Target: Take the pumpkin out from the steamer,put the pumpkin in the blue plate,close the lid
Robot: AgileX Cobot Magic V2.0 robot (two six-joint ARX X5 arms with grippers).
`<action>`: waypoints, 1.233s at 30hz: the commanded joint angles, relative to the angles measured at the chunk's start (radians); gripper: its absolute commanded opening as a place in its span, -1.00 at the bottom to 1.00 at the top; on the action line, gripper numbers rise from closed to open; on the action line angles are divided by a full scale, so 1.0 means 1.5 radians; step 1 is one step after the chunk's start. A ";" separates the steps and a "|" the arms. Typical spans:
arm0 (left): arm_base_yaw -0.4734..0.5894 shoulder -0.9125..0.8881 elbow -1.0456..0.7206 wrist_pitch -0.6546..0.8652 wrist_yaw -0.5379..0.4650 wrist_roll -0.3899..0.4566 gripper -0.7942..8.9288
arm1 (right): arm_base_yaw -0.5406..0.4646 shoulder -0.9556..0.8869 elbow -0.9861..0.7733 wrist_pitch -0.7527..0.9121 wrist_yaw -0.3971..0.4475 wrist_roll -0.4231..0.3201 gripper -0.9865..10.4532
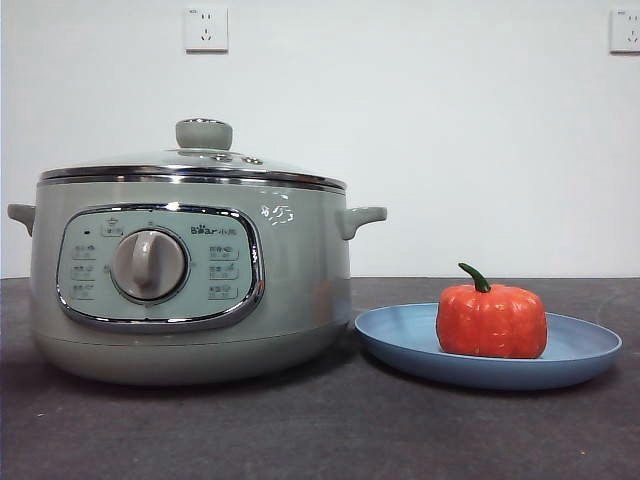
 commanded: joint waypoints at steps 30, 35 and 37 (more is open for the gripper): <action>0.352 -0.344 -0.474 0.463 0.038 -0.005 -0.84 | 0.001 -0.001 -0.005 -0.001 0.006 0.013 -0.85; 0.359 -0.343 -0.482 0.408 0.077 -0.007 -0.84 | 0.001 -0.001 -0.005 -0.001 0.006 0.013 -0.85; 0.360 -0.343 -0.482 0.403 0.093 -0.007 -0.84 | 0.001 -0.001 -0.005 -0.001 0.006 0.013 -0.85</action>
